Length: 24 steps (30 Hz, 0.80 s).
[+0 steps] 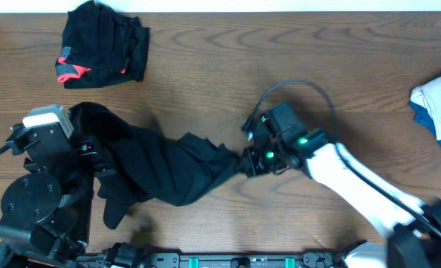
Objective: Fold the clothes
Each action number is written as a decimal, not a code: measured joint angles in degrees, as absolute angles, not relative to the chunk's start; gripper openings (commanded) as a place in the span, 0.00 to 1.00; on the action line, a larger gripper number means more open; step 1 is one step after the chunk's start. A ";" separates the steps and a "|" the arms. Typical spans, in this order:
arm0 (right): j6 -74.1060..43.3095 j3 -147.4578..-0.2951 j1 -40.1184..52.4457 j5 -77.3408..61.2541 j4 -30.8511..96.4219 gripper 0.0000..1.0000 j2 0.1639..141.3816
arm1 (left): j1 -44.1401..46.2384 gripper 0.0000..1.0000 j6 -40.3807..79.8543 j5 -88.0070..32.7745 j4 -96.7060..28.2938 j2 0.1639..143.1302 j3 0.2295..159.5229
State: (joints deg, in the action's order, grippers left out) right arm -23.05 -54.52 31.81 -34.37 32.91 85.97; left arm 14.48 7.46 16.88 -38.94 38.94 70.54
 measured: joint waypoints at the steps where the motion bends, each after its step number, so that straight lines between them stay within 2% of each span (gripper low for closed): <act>1: -22.90 -56.12 31.31 -32.80 34.15 0.01 84.14 | 14.48 0.06 7.46 16.88 -38.79 38.94 70.54; 10: -21.80 -66.41 25.54 -18.09 41.30 0.01 73.23 | 14.48 0.06 7.46 15.79 -37.56 38.96 70.78; 24: -20.97 -80.77 19.44 4.54 50.72 0.01 70.46 | 14.48 0.06 7.46 13.87 -38.09 39.05 77.60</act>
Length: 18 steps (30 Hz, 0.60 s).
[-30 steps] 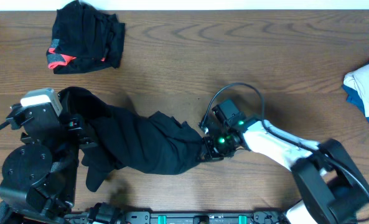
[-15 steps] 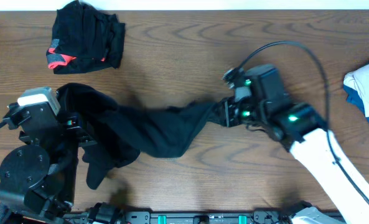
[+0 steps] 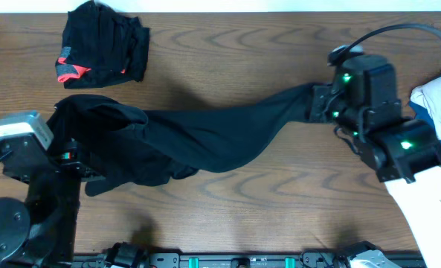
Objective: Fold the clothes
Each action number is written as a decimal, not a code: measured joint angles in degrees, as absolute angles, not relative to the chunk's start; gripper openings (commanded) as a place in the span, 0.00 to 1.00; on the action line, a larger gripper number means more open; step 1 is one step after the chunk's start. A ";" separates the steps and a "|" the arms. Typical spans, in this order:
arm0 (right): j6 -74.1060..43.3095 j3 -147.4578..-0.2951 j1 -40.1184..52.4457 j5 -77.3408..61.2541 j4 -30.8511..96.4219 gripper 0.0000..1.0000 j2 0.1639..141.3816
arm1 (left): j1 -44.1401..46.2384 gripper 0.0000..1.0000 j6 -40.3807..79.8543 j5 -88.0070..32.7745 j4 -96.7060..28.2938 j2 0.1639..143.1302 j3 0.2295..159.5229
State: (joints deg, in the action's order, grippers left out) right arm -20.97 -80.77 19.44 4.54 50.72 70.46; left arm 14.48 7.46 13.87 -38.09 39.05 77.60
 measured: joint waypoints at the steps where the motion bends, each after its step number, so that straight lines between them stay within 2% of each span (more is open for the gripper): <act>1: -20.80 -82.04 19.35 6.11 51.37 0.01 70.26 | 14.48 0.06 7.46 13.85 -38.09 39.05 77.87; 7: -20.36 -87.72 17.54 12.99 53.69 0.01 68.99 | 14.48 0.06 7.46 13.85 -38.17 39.05 79.48; 18: -19.94 -90.37 12.23 15.86 53.95 0.01 68.40 | 14.48 0.06 7.44 13.85 -38.83 39.00 83.07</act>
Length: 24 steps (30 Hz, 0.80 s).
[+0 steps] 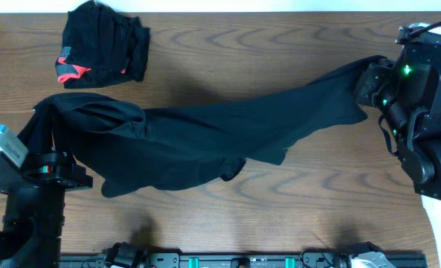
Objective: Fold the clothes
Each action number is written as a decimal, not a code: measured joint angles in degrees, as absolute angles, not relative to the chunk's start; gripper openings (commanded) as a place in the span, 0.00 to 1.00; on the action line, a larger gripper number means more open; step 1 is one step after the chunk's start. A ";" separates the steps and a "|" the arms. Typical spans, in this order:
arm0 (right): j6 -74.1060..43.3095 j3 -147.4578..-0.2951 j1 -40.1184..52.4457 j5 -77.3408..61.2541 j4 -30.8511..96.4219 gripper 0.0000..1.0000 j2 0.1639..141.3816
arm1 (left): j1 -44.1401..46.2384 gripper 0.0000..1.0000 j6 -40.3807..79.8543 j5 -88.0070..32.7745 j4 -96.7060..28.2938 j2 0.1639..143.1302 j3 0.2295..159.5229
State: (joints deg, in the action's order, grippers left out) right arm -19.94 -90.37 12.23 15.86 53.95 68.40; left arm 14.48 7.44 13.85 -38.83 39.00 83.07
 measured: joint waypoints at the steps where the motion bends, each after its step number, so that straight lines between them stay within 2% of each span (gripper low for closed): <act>1: -19.88 -90.37 12.03 15.79 54.04 0.01 68.40 | 14.48 0.06 7.46 13.85 -39.18 39.00 83.07; 10: -19.86 -90.76 11.42 13.61 55.07 0.01 72.97 | 14.48 0.06 7.46 13.82 -44.93 41.01 83.13; 22: -19.07 -90.80 11.42 9.87 52.31 0.01 87.53 | 14.48 0.06 7.49 13.67 -50.28 53.45 83.18; 24: -18.79 -90.80 11.42 9.78 51.99 0.08 89.06 | 14.48 0.06 7.49 13.67 -50.43 55.88 83.18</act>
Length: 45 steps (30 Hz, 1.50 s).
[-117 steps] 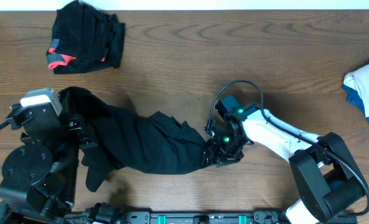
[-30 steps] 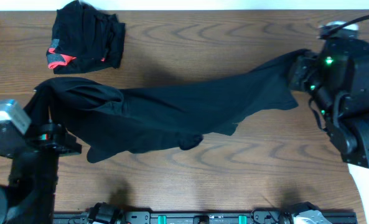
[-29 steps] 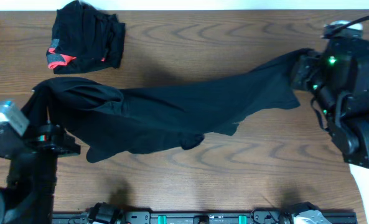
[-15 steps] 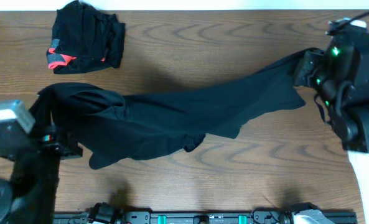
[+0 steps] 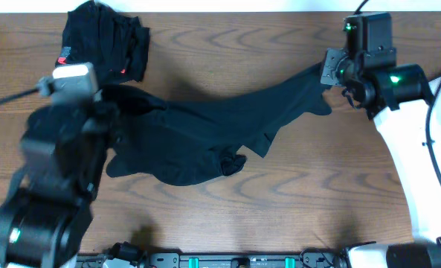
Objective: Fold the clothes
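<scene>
A black garment (image 5: 205,130) hangs stretched across the table in the overhead view, sagging in the middle with a bunched lower edge. Its left end runs under my left gripper (image 5: 110,112), which is blurred and seems shut on the cloth. Its right end is pinched by my right gripper (image 5: 326,74) at the upper right, shut on the fabric. A folded black piece with pink trim (image 5: 105,41) lies at the back left.
White and blue clothing sits at the right edge, mostly out of frame. The wooden table (image 5: 227,216) runs to a black rail along the front edge. My left arm's bulk covers the lower left corner.
My left gripper has moved up and to the right, toward the middle. My right gripper has moved up and to the left. The garment between them is less stretched and sags more.
The garment hung bunched between both grippers, close together at the table's front. Then the grippers stood further apart, and then further again, with the cloth stretched wide across the table. Now both ends sit farther back and closer together, the cloth slacker.
</scene>
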Each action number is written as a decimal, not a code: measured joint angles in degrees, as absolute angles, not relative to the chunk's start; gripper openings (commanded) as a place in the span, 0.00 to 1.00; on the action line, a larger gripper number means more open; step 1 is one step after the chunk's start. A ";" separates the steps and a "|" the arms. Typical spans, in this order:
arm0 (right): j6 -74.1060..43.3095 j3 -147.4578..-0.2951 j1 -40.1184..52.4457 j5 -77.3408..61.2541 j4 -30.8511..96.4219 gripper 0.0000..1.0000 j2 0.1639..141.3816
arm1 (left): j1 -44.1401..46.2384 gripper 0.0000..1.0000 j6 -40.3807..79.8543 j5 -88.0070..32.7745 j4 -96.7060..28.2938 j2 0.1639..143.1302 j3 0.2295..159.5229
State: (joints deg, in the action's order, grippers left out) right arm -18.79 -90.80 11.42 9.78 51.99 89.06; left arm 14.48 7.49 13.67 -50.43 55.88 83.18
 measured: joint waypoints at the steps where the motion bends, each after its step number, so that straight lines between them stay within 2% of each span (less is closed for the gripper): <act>1: -18.52 -90.80 11.42 9.74 51.96 0.18 89.84 | 14.48 0.06 7.49 13.67 -50.50 57.49 83.18; 3: -18.37 -90.80 11.42 9.61 51.96 0.32 91.11 | 14.48 0.06 7.49 13.67 -50.61 60.95 83.18; 7: -17.52 -90.80 11.42 8.56 52.10 0.80 92.66 | 14.48 0.06 7.49 13.65 -50.52 66.94 83.18; 8: -17.39 -90.80 11.42 8.12 52.23 0.87 92.75 | 14.48 0.06 7.49 13.65 -50.46 68.05 83.15; 13: -14.66 -90.85 11.35 2.59 55.99 0.96 92.75 | 14.48 0.06 7.49 13.65 -50.33 71.77 83.18; 19: -11.75 -90.89 11.27 -8.01 67.22 0.96 92.75 | 14.48 0.06 7.46 13.67 -49.60 72.42 83.18; 24: -9.87 -86.94 12.40 -15.88 67.81 0.94 92.62 | 14.48 0.06 7.49 13.67 -48.05 72.42 83.18; 33: -11.75 -64.53 14.85 -30.06 46.57 0.89 92.58 | 14.48 0.06 7.49 13.67 -47.94 72.42 83.18; 45: -16.53 -52.88 14.87 -33.47 33.34 0.83 92.58 | 14.48 0.06 7.49 13.67 -47.94 72.42 83.18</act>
